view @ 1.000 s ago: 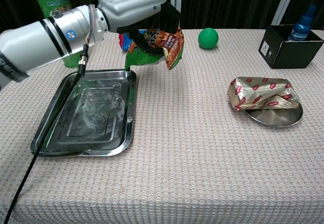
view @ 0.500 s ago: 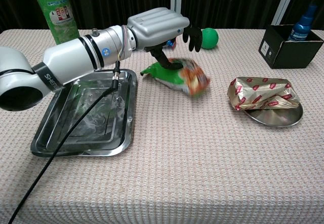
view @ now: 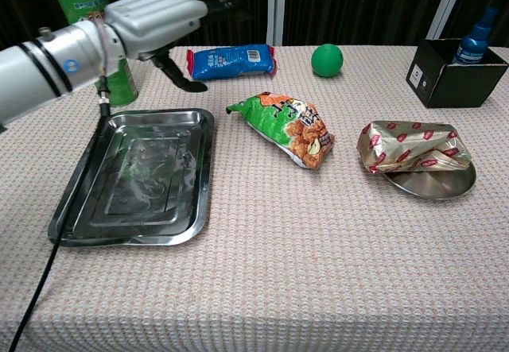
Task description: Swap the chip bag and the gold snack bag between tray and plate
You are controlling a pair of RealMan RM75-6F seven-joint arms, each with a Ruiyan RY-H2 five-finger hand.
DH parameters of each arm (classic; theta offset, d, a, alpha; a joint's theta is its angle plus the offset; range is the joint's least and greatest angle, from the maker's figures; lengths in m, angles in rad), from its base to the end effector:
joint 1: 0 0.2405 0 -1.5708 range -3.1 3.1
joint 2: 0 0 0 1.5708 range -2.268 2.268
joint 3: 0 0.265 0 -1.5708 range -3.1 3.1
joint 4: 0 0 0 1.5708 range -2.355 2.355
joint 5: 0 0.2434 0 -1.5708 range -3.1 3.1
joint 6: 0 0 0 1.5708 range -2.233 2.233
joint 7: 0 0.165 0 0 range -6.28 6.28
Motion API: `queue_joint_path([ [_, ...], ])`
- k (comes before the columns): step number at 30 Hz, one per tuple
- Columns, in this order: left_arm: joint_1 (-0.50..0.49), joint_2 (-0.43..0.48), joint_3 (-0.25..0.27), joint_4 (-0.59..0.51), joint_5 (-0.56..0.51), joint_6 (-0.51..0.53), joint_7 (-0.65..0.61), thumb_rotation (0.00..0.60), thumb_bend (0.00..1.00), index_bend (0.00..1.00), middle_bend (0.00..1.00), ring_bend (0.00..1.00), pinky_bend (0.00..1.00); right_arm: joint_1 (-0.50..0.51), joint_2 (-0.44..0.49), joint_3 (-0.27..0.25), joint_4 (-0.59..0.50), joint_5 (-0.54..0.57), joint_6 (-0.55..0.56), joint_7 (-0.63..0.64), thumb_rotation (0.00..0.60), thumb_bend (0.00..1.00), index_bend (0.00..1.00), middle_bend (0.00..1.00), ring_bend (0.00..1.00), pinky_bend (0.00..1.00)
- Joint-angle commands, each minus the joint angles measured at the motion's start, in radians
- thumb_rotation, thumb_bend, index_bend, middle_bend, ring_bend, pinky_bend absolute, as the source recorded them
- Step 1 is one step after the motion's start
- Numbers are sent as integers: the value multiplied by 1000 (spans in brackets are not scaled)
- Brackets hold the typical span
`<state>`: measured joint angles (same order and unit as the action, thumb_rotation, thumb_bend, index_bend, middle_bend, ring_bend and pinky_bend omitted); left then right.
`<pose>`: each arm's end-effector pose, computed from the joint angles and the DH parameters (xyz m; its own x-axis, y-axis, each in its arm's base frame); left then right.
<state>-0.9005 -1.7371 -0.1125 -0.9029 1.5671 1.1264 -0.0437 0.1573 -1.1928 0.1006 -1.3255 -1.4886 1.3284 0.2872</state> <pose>-0.1207 0.4351 -0.0607 0.5098 -0.0894 0.8556 0.6245 -0.6456 -0.4396 -0.3815 -0.2489 0.1324 0.3177 -0.0580 0.9464 -0.9481 -0.0065 0.3179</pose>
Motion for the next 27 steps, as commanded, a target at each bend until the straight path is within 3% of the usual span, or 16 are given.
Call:
queue_joint_path([
  [1,189,195,54,-270,-102,63,145,600,141,110,114,93,197,67,22,-4,-52,-43,-66,-53,600,8,0,0,0,0],
  [5,332,301,107,-435,-170,135,206,600,123,125,129,93,194,160,23,4,-114,-62,-172,-141,600,8,0,0,0,0],
  [11,497,371,167,-539,-246,216,195,600,119,126,131,93,191,279,-24,18,-151,-63,-303,-230,600,8,0,0,0,0],
  [19,647,366,178,-512,-282,314,119,600,121,129,151,93,183,386,-111,29,-156,34,-461,-403,600,7,0,0,0,0],
  [27,714,361,176,-485,-226,375,79,600,121,136,176,93,182,413,-240,24,-89,129,-472,-516,600,47,0,63,0,67],
])
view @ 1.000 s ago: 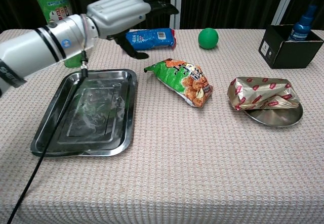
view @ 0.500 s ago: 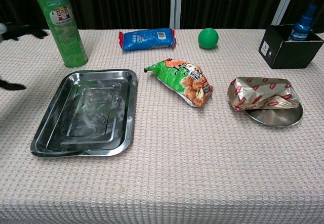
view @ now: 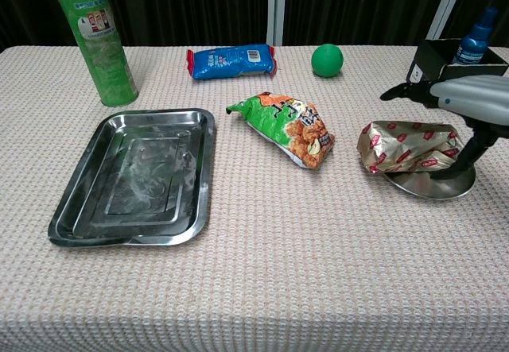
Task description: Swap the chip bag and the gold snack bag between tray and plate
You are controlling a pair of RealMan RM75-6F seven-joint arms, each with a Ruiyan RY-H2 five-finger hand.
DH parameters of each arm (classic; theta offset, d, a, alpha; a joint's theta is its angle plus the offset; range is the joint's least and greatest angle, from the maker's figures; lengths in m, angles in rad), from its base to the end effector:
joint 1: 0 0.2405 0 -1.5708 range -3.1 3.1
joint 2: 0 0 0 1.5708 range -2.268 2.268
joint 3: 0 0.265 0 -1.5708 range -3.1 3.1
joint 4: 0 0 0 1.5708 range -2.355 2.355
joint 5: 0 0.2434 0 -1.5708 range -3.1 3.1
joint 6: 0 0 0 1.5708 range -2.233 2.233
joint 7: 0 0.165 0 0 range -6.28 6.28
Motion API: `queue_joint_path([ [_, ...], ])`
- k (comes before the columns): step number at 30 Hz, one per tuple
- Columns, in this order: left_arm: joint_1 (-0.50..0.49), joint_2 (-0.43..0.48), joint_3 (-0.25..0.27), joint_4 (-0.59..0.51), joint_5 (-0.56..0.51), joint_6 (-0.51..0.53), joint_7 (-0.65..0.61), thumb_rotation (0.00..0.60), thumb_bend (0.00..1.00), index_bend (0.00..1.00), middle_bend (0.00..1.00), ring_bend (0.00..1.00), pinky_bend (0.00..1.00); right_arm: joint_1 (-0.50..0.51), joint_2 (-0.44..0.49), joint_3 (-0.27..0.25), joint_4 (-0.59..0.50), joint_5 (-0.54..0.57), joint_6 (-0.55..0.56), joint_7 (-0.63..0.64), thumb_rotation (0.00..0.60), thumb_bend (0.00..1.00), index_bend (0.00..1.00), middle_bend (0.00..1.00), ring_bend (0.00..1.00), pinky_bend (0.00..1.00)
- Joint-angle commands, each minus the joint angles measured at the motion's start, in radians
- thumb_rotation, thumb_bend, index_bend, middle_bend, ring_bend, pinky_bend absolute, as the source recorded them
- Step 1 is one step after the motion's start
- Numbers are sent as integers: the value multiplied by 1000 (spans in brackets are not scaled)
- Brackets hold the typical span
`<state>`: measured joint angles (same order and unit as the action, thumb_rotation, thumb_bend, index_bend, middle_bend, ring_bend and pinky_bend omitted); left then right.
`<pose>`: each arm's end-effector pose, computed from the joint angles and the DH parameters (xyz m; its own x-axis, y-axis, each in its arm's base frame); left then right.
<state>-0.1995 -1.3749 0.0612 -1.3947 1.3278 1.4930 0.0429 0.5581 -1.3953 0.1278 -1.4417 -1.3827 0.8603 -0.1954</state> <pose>-0.3554 0.2191 0.0586 0.4032 0.0667 0.9127 0.9126 0.0437 -0.4064 -0.2390 -0.3447 -0.0229 0.5584 -0.3193 0.7656 -0.8124 -0.3971 0.4269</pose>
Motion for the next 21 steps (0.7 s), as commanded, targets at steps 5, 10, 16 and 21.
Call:
queue_joint_path([
  [5,42,-3,-3,25,27,12,-38,600,120,136,176,93,182,12,-107,1,72,45,47,-74,600,101,109,209,138,237],
  [10,54,-6,-9,39,33,-11,-66,600,121,136,176,93,182,9,-144,-9,105,41,81,-91,600,170,392,404,341,449],
  [16,61,-7,-16,47,46,-36,-83,600,121,136,174,93,183,-8,-177,-13,146,15,157,-79,600,234,563,532,471,593],
  [21,68,-6,-29,51,52,-43,-92,600,121,136,174,93,182,-13,-159,2,135,-17,216,-30,600,256,593,553,504,637],
])
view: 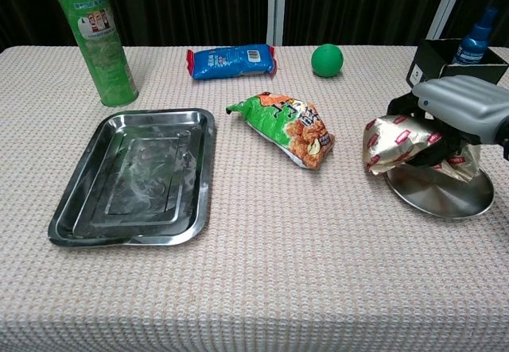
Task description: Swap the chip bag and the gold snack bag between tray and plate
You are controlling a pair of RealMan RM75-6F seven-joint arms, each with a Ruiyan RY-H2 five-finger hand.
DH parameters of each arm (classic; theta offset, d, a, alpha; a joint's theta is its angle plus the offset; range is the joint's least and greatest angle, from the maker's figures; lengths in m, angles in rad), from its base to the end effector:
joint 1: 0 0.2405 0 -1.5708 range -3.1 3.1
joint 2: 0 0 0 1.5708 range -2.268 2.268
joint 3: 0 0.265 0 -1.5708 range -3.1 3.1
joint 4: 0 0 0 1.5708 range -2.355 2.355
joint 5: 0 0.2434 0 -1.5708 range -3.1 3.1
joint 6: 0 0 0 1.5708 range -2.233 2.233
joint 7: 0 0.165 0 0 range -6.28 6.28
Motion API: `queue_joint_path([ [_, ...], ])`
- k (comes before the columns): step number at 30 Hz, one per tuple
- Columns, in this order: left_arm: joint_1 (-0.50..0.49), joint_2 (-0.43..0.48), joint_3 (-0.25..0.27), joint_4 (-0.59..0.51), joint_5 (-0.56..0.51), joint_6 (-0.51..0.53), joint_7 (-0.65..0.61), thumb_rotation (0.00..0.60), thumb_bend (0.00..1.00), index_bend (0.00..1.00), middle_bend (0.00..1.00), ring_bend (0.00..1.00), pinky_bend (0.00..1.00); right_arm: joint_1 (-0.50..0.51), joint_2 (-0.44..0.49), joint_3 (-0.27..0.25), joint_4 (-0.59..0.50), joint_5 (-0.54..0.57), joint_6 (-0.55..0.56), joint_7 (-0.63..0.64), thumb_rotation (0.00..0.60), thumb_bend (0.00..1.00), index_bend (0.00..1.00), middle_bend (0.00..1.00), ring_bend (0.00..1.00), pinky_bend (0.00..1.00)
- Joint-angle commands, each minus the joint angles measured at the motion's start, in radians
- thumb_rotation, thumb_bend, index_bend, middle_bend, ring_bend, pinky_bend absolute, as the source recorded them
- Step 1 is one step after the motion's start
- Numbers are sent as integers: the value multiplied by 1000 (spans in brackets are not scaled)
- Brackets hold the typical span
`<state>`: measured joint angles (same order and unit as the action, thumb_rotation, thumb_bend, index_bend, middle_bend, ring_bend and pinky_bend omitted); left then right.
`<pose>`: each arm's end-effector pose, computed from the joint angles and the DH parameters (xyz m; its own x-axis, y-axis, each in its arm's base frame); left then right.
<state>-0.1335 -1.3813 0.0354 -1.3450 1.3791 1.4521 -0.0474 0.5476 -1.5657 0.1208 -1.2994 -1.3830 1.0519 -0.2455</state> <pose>-0.3722 0.2033 0.0570 0.3520 0.0958 0.9311 0.9310 0.0662 -0.3588 -0.2320 -0.3483 -0.0445 0.5382 -0.1651 0.8265 -0.8136 -0.3577 0.4584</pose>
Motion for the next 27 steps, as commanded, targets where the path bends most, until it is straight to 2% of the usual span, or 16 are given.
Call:
queue_joint_path([
  [1,3,0,-5,2,1,-4,-3,600,121,136,174,93,182,-1,19,15,-14,-22,33,24,600,256,593,553,505,637],
  [7,14,0,-20,10,4,-4,-14,600,121,136,174,93,182,21,75,33,-99,-30,26,26,600,256,594,551,504,628],
  [14,38,14,-36,19,-4,7,-25,600,121,136,174,93,182,57,128,-13,-298,-117,-8,8,600,255,593,550,504,613],
  [17,46,15,-39,25,-2,11,-31,600,120,136,174,93,182,74,105,-33,-340,-119,-43,-42,600,249,592,550,502,613],
  [21,56,15,-46,35,1,18,-42,600,121,136,174,93,182,101,45,-38,-343,-88,-93,-99,600,227,567,550,498,600],
  [23,60,15,-49,44,3,21,-49,600,121,136,174,93,181,116,8,-34,-324,-62,-116,-133,600,215,523,544,491,572],
  [26,67,12,-53,58,1,19,-62,600,121,136,174,93,180,137,-37,-17,-297,-25,-139,-153,600,166,348,472,413,468],
  [27,68,11,-54,63,0,18,-66,600,121,136,174,93,180,143,-49,-12,-289,-17,-144,-152,600,146,273,422,358,412],
])
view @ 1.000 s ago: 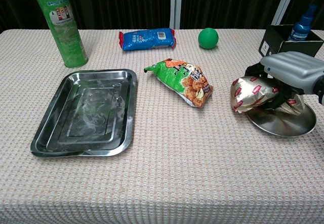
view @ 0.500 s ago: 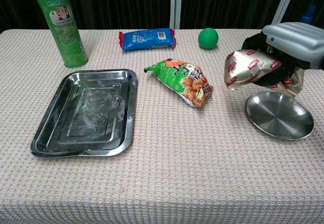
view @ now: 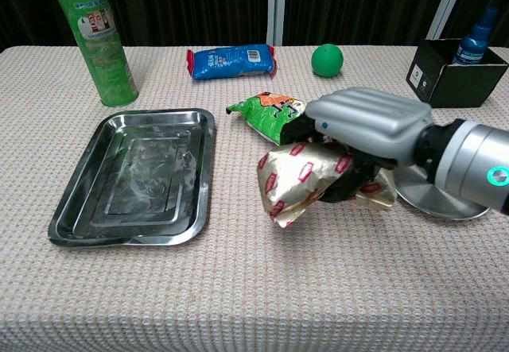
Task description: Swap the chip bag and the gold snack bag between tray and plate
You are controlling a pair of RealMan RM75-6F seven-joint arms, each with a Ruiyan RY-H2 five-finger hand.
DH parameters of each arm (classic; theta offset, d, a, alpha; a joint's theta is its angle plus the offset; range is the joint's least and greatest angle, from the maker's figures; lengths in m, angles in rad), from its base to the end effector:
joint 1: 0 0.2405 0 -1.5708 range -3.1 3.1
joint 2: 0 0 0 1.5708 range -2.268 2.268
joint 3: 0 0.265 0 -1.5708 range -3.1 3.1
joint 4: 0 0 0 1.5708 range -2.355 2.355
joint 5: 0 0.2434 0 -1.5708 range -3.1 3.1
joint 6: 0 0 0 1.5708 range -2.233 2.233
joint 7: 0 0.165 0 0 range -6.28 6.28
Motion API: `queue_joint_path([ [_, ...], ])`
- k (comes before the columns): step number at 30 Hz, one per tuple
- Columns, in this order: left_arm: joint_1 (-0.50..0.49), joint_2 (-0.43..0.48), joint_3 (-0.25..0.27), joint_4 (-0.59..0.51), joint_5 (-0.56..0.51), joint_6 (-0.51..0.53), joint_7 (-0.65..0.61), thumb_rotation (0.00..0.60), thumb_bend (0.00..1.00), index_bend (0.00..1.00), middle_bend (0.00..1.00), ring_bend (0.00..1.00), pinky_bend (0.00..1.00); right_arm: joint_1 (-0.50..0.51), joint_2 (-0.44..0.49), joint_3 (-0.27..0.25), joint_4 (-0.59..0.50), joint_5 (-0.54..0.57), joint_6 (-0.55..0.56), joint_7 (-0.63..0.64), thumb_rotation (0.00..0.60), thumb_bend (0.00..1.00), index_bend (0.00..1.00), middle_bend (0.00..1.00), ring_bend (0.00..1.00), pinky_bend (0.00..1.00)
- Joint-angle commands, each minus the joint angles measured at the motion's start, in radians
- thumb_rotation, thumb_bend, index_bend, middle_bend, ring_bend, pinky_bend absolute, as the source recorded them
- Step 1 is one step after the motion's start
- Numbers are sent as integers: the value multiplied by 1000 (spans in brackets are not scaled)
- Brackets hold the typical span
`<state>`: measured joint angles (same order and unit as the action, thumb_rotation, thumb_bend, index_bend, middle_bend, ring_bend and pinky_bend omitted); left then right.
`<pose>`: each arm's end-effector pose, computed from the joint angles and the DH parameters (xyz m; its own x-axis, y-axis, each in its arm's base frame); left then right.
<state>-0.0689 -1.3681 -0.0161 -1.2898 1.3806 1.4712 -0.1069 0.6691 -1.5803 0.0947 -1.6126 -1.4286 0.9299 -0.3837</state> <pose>-0.3950 0.1927 0.0809 0.3544 0.0367 0.9344 0.9243 0.1378 -0.3560 -0.1079 -0.2928 -0.0907 0.5258 -0.2571 0.8108 -0.7156 -0.6490 0.2583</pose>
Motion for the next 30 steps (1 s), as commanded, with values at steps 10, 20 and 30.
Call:
queue_joint_path([
  [10,19,-1,-12,30,8,1,-39,600,121,136,174,93,175,50,29,39,-45,18,-29,69,600,0,0,72,0,33],
  [20,20,-3,-17,31,26,-2,-48,600,122,136,174,93,174,31,-15,155,-34,177,94,63,600,35,0,83,0,33],
  [30,21,-9,-11,55,26,-37,-58,600,121,136,174,83,173,151,-247,246,197,483,79,-109,600,15,0,50,0,0],
])
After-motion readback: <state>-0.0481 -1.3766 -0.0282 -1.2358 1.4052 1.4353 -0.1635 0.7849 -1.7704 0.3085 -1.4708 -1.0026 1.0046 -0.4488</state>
